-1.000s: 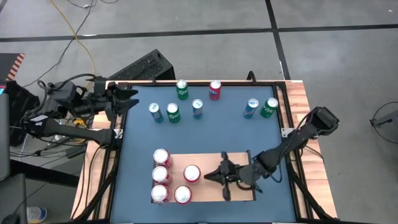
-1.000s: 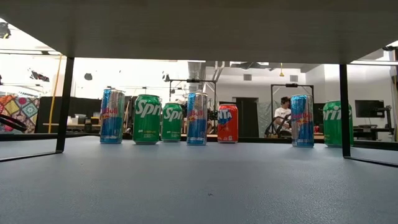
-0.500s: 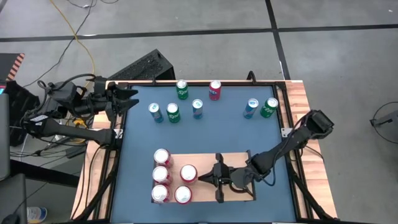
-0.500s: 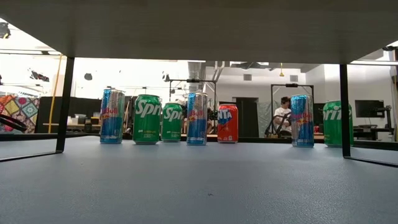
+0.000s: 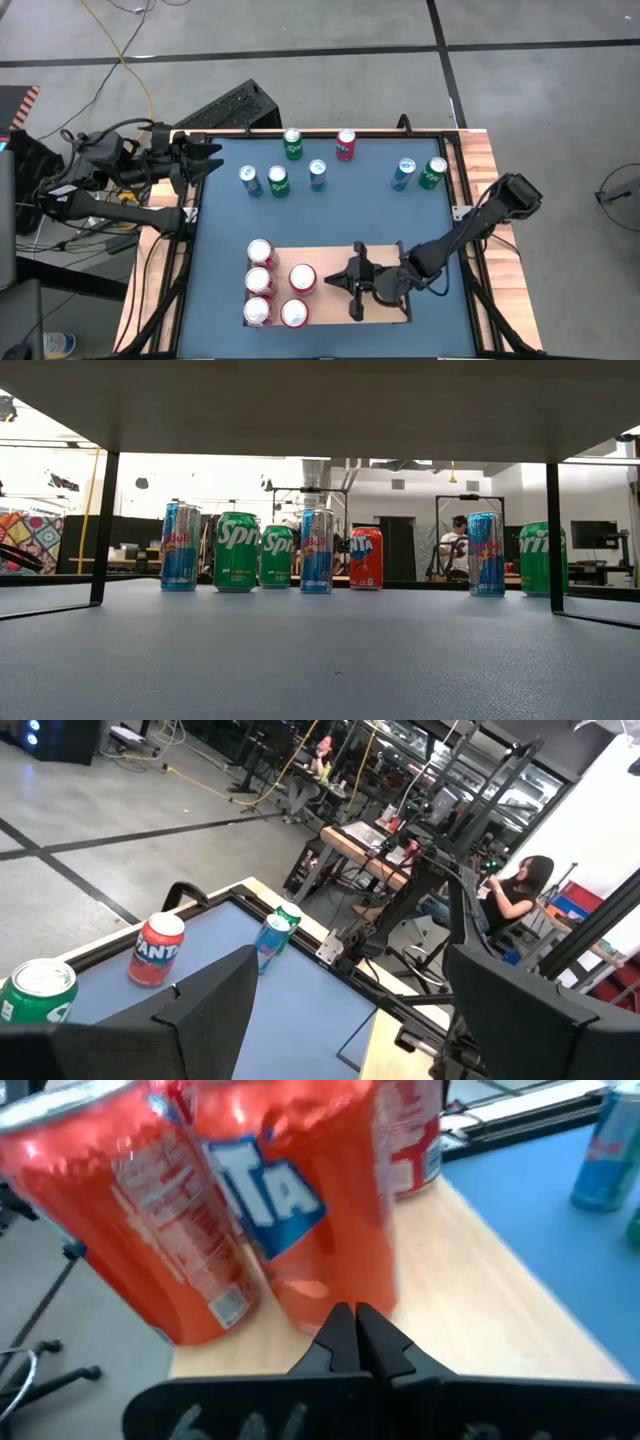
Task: Place canned beverage on shelf
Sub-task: Put the bottom orange soda can on the shelf aligned with the other orange soda can
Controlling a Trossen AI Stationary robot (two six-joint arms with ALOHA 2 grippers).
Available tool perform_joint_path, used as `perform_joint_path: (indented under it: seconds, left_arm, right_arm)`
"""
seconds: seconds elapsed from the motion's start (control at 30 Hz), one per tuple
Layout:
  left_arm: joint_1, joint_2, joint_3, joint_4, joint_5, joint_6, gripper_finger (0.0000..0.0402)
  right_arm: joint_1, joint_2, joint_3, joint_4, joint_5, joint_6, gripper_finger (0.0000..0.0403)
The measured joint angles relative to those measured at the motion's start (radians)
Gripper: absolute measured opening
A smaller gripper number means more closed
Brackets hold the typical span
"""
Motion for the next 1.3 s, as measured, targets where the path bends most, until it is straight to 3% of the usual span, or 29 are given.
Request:
perform_joint_path:
  seconds: [0.47,0.7,0.97,1.3]
  left_arm:
    - [0.000,0.000,0.000,0.000,-0.023,0.000,0.0309]
    - [0.000,0.000,0.000,0.000,-0.023,0.000,0.0309]
    - [0.000,0.000,0.000,0.000,-0.023,0.000,0.0309]
    - [0.000,0.000,0.000,0.000,-0.023,0.000,0.0309]
  right_arm:
    - [-0.038,-0.020,0.000,-0.019,-0.001,-0.065,0.0000]
    - [-0.070,-0.020,0.000,0.014,-0.092,-0.100,0.0000]
    - [-0.089,-0.019,0.000,0.057,-0.108,-0.148,0.0000]
    - [-0.116,-0.019,0.000,0.088,-0.240,-0.175,0.0000]
